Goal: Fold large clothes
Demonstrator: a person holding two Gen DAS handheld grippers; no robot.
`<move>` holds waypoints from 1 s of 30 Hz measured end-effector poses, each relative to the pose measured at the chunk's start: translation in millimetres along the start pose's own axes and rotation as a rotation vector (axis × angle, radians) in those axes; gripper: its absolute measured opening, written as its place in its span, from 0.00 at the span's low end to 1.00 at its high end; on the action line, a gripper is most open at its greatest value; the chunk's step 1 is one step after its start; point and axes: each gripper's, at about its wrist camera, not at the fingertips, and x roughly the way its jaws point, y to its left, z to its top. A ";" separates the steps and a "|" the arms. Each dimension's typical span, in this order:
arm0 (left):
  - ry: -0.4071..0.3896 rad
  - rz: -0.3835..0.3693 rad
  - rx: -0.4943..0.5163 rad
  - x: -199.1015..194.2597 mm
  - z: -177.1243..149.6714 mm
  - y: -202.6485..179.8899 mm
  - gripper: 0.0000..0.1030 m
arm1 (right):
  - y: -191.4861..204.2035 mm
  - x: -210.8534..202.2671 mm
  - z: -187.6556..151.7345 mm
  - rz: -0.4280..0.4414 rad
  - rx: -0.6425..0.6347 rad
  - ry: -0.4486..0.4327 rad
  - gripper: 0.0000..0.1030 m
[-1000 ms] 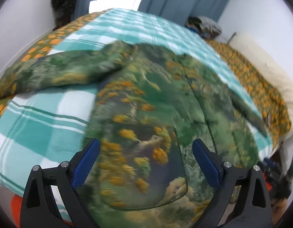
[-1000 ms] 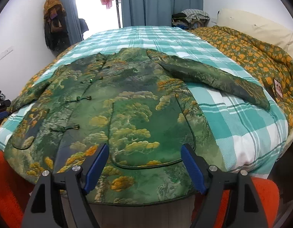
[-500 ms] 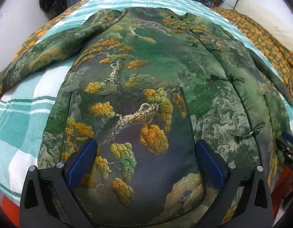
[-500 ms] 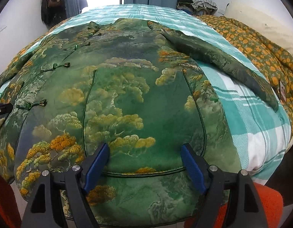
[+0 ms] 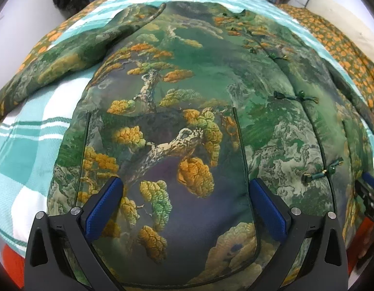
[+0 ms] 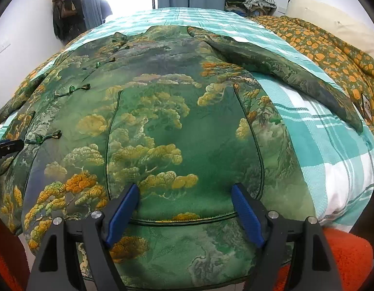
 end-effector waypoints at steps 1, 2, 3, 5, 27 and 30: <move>0.014 0.020 0.008 2.0 1.2 -2.8 1.00 | 0.2 -0.1 0.1 -0.001 -0.002 0.000 0.79; 0.022 0.037 0.014 3.3 1.8 -5.4 1.00 | 0.0 -0.1 0.0 -0.003 -0.003 0.000 0.79; 0.024 0.051 0.018 4.2 1.9 -7.6 1.00 | 0.5 -0.1 -0.1 -0.006 -0.005 0.000 0.79; 0.019 0.062 0.027 4.9 1.3 -9.6 1.00 | 1.9 0.0 -0.2 -0.013 -0.008 0.000 0.79; -0.234 -0.011 0.002 -55.6 8.7 -4.8 0.99 | -35.5 -42.5 15.4 0.060 0.137 -0.158 0.79; -0.236 -0.001 -0.017 -55.2 9.7 2.8 0.99 | -74.6 -50.9 32.1 0.061 0.215 -0.238 0.79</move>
